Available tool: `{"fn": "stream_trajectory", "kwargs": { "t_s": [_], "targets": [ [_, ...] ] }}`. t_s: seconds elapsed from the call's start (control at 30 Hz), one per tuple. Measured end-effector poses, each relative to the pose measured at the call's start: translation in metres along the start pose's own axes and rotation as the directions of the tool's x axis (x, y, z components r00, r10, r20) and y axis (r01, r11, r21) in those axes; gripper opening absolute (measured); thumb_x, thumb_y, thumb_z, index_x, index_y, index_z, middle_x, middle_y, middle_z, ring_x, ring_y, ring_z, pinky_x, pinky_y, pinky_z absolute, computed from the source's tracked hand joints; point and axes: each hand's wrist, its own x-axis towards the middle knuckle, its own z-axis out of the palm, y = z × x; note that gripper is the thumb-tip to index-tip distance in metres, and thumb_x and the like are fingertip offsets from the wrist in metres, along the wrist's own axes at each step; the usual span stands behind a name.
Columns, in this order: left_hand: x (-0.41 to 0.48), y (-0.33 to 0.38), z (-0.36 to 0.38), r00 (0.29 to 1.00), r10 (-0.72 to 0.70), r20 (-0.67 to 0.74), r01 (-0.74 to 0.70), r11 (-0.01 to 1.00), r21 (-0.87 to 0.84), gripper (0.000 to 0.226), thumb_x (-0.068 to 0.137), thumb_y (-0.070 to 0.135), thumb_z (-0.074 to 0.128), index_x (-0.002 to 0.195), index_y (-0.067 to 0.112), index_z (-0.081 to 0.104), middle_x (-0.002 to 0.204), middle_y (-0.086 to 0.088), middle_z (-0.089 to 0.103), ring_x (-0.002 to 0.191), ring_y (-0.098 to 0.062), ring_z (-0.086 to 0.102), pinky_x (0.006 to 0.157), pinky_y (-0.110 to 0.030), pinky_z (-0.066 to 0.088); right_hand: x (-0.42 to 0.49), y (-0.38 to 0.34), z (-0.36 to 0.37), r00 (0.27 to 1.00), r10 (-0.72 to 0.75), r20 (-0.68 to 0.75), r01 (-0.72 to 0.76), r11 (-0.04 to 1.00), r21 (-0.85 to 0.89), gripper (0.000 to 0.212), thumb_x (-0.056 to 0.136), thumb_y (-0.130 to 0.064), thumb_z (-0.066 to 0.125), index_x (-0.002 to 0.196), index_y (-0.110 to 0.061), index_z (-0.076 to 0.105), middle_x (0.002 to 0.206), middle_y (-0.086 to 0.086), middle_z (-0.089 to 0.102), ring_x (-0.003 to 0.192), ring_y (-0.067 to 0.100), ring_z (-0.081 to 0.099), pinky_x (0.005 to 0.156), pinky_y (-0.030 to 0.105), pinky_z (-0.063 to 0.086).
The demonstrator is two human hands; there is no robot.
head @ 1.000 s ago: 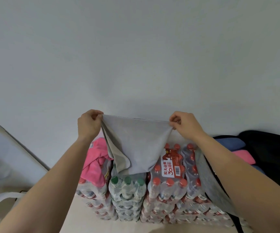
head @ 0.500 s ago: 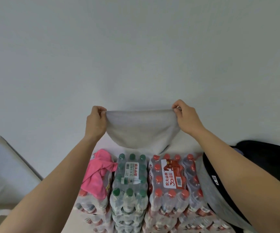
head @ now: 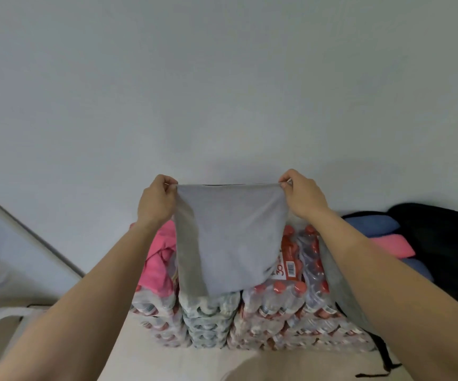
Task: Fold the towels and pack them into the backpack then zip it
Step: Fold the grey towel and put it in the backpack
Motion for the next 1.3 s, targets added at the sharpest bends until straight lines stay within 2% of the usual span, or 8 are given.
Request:
{"fn": "stream_trajectory", "kwargs": {
  "t_s": [0.23,0.53,0.77,0.93,1.03,1.13,1.2,1.3],
  "targets": [
    [-0.010,-0.004,0.002,1.000,0.009,0.019,-0.010,0.998,0.055,0.013,0.099,0.023,0.044,0.105,0.021,0.055,0.102,-0.008,0.067,0.092,-0.032,0.060,0.079,-0.039,0.048,-0.011,0.005,0.003,1.000,0.000,0.011,-0.002,0.988,0.157,0.011,0.103,-0.023,0.045,0.100,-0.022,0.056,0.090,-0.001,0.060,0.084,0.020,0.057,0.071,0.031,0.040],
    [0.001,0.010,-0.007,1.000,-0.013,0.009,0.013,1.000,0.020,0.015,0.097,0.021,0.044,0.104,0.021,0.058,0.095,-0.004,0.066,0.088,-0.025,0.059,0.075,-0.032,0.044,0.001,0.003,-0.009,1.000,0.009,-0.008,-0.007,0.977,0.214,0.011,0.100,-0.021,0.050,0.096,-0.022,0.060,0.074,-0.007,0.057,0.069,0.005,0.051,0.059,0.014,0.034],
    [0.002,-0.019,0.043,0.993,-0.111,0.045,0.097,0.965,0.242,0.022,0.097,0.031,0.048,0.112,0.021,0.061,0.107,-0.005,0.068,0.099,-0.030,0.062,0.077,-0.034,0.044,0.008,0.038,0.042,0.991,0.121,0.049,-0.117,0.990,-0.079,0.015,0.098,-0.032,0.048,0.102,-0.025,0.061,0.103,0.004,0.067,0.092,0.028,0.062,0.078,0.037,0.051],
    [0.003,-0.042,0.096,0.979,-0.197,0.053,0.189,0.973,0.130,0.017,0.094,0.021,0.050,0.102,0.018,0.064,0.094,-0.012,0.072,0.090,-0.033,0.067,0.082,-0.039,0.052,0.018,0.057,0.095,0.977,0.200,0.066,-0.208,0.967,0.146,0.005,0.094,-0.023,0.057,0.093,-0.022,0.062,0.092,0.010,0.070,0.083,0.032,0.069,0.081,0.043,0.056],
    [0.005,-0.047,0.115,0.969,-0.245,0.032,0.245,0.970,0.014,0.022,0.096,0.018,0.050,0.112,0.012,0.063,0.107,-0.012,0.070,0.099,-0.030,0.066,0.089,-0.036,0.050,0.017,0.068,0.114,0.977,0.207,0.045,-0.212,0.939,0.271,0.020,0.097,-0.016,0.055,0.115,-0.017,0.062,0.112,0.009,0.068,0.100,0.026,0.067,0.097,0.039,0.052],
    [-0.021,-0.048,0.132,0.995,-0.100,0.017,0.099,0.994,0.049,0.038,0.094,0.018,0.054,0.131,0.008,0.051,0.135,-0.014,0.052,0.110,-0.031,0.060,0.094,-0.037,0.047,-0.008,0.076,0.122,0.985,0.174,0.003,-0.168,0.951,0.261,0.038,0.094,-0.011,0.055,0.132,-0.016,0.055,0.128,0.006,0.056,0.110,0.015,0.054,0.103,0.028,0.040],
    [-0.049,-0.051,0.151,0.988,0.118,0.100,-0.130,0.983,0.127,0.040,0.089,0.021,0.057,0.129,0.014,0.056,0.137,-0.010,0.050,0.114,-0.028,0.057,0.095,-0.038,0.048,-0.036,0.089,0.129,0.984,0.176,-0.034,-0.162,0.954,0.252,0.029,0.088,-0.008,0.057,0.114,-0.020,0.063,0.116,0.005,0.062,0.100,0.018,0.060,0.098,0.039,0.049],
    [-0.086,-0.042,0.187,0.861,0.325,0.392,-0.401,0.907,0.131,0.042,0.086,0.034,0.042,0.118,0.021,0.066,0.135,-0.005,0.059,0.124,-0.027,0.054,0.104,-0.040,0.045,-0.090,0.109,0.137,0.980,0.174,0.099,-0.193,0.953,0.234,0.029,0.084,0.001,0.055,0.094,-0.024,0.066,0.097,-0.004,0.068,0.091,0.017,0.064,0.085,0.042,0.055]
  ]
}}
